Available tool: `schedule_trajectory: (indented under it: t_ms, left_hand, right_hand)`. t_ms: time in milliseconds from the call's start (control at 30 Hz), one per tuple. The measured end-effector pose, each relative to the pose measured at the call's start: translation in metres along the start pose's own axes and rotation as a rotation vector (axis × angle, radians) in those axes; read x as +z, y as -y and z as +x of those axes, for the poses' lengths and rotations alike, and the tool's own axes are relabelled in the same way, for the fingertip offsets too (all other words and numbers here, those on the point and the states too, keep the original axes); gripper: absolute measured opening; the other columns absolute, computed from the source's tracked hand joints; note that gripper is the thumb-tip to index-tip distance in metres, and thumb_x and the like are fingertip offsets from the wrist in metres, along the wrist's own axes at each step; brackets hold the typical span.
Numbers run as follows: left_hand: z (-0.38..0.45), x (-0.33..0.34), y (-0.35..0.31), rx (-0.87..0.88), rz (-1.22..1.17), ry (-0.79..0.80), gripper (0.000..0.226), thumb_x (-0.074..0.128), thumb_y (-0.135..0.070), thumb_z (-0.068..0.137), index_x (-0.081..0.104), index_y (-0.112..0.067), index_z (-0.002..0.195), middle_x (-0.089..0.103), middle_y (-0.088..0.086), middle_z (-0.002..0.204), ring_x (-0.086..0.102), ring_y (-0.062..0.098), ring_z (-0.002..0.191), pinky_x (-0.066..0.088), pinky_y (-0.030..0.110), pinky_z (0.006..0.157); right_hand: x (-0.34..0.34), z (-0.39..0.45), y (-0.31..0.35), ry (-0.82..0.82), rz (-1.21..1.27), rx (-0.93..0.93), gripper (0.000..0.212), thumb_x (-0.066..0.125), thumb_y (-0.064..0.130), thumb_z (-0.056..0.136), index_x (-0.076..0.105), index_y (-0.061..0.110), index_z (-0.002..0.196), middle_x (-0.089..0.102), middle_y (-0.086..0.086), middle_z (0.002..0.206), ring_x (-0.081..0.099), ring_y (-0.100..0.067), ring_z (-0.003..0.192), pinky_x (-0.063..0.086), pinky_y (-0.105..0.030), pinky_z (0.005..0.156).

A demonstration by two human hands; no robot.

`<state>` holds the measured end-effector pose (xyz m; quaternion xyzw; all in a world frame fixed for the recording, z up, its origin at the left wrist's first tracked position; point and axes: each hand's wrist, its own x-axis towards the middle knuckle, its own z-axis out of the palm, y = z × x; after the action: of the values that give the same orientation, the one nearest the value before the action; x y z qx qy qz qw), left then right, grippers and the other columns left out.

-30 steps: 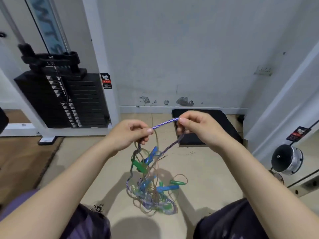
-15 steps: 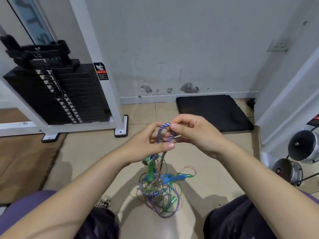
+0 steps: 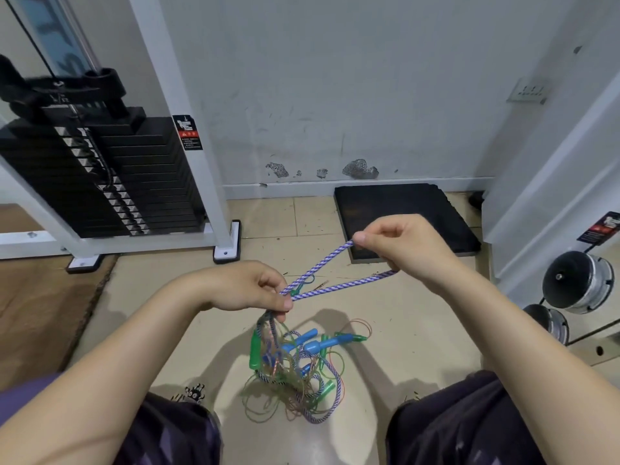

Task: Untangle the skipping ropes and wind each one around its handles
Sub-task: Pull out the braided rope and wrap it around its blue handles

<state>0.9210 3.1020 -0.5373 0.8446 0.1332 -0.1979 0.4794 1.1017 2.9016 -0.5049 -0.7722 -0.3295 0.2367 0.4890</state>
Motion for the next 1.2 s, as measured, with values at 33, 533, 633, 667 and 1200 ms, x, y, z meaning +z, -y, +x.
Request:
schedule_trajectory:
  t_ms: [33,533,633,667,1200]
  left_hand:
    - [-0.001,0.002,-0.002,0.029,-0.034,-0.008,0.021,0.064,-0.029,0.095,0.069,-0.009,0.090,0.077,0.001,0.091,0.062,0.008,0.082,0.045,0.037,0.096]
    - [0.005,0.023,-0.036,0.196,-0.809,-0.488,0.011,0.063,-0.013,0.090,0.074,-0.010,0.091,0.074,-0.004,0.084,0.068,0.008,0.082,0.061,0.032,0.079]
    - [0.003,0.026,-0.041,0.217,-0.852,-0.455,0.011,0.062,-0.011,0.089,0.072,-0.008,0.093,0.074,-0.001,0.080,0.071,0.011,0.077,0.060,0.027,0.071]
    - [0.002,0.026,-0.042,0.220,-0.846,-0.454,0.011,0.062,-0.011,0.089,0.073,-0.008,0.092,0.074,0.001,0.080,0.071,0.012,0.076,0.059,0.025,0.069]
    - [0.005,0.028,-0.027,0.239,-0.581,-0.380,0.030,0.085,-0.017,0.063,0.072,-0.012,0.089,0.073,0.002,0.086,0.067,0.008,0.080,0.053,0.020,0.075]
  right_hand:
    - [-0.004,0.001,-0.002,-0.051,-0.011,-0.007,0.020,0.075,0.027,0.085,0.072,0.017,0.068,0.050,0.010,0.047,0.038,-0.005,0.043,0.032,-0.016,0.045]
    - [0.034,-0.012,-0.006,0.138,-0.013,-0.144,0.010,0.079,0.023,0.080,0.072,0.016,0.084,0.071,-0.002,0.078,0.062,-0.010,0.070,0.051,-0.026,0.072]
    - [0.050,-0.012,-0.013,0.244,-0.072,-0.161,0.021,0.082,0.025,0.077,0.073,0.019,0.095,0.071,0.005,0.089,0.063,-0.006,0.081,0.050,-0.019,0.081]
    - [0.052,-0.012,-0.014,0.253,-0.069,-0.161,0.022,0.082,0.024,0.077,0.073,0.018,0.096,0.071,0.002,0.091,0.061,-0.005,0.080,0.050,-0.019,0.080]
    - [0.044,-0.014,-0.002,0.256,0.396,0.056,0.023,0.074,0.018,0.081,0.061,-0.001,0.081,0.055,-0.018,0.058,0.048,-0.023,0.045,0.042,-0.029,0.046]
